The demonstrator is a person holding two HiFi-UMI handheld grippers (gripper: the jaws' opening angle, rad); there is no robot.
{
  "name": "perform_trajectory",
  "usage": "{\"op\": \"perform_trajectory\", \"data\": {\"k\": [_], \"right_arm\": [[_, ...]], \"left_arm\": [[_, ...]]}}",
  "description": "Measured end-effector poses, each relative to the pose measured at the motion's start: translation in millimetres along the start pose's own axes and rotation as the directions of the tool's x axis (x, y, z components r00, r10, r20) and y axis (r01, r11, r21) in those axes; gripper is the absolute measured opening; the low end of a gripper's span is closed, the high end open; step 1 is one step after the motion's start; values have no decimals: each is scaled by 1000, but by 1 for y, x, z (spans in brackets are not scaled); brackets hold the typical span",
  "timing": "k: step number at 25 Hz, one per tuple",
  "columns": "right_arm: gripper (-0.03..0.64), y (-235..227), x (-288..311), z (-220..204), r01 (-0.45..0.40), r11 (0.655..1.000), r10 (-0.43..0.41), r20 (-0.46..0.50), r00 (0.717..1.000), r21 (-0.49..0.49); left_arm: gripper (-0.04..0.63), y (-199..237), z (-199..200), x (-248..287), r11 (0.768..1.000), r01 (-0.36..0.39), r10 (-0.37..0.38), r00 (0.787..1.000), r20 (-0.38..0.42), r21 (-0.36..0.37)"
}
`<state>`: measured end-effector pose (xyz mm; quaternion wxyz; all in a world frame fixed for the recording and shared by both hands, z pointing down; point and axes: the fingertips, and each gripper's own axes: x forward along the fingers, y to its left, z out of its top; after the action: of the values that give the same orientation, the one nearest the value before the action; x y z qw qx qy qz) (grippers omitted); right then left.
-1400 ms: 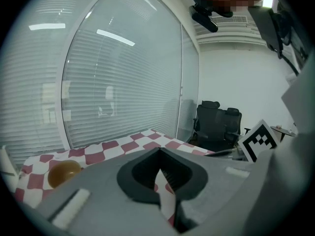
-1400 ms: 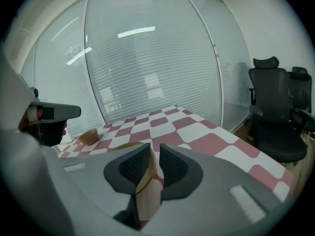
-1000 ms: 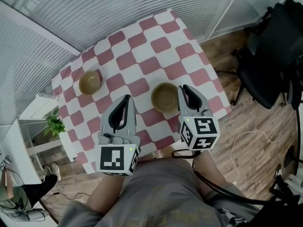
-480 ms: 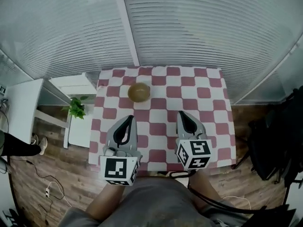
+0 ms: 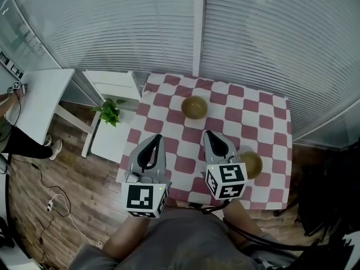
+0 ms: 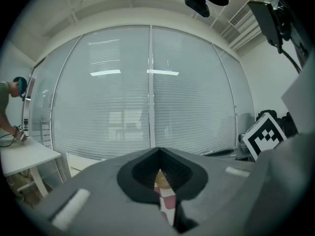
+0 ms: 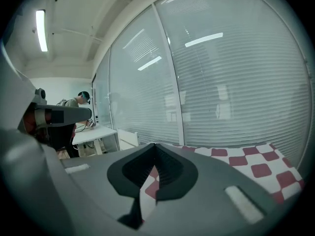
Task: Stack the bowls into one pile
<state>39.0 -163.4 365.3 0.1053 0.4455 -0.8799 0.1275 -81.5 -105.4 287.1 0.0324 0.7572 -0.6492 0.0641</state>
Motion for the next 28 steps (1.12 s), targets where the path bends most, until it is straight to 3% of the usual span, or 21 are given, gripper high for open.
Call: {"op": "perform_trajectory", "data": {"k": [6, 16, 20, 24, 28], "right_arm": [[26, -13, 18, 14, 80, 996, -80, -4, 997, -36], [26, -57, 59, 54, 200, 980, -200, 35, 979, -5], [28, -65, 84, -1, 202, 976, -191, -132, 973, 82], [27, -65, 97, -74, 215, 962, -151, -330, 932, 166], [26, -69, 108, -106, 240, 945, -141, -387, 911, 221]], "left_arm": [[0, 10, 5, 31, 997, 68, -68, 998, 11, -23], [0, 21, 4, 84, 986, 159, -159, 987, 6, -41], [0, 31, -11, 102, 984, 166, -169, 985, -36, -70], [0, 31, -30, 118, 979, 181, -191, 977, -99, -96], [0, 31, -50, 132, 975, 191, -206, 968, -144, -112]]}}
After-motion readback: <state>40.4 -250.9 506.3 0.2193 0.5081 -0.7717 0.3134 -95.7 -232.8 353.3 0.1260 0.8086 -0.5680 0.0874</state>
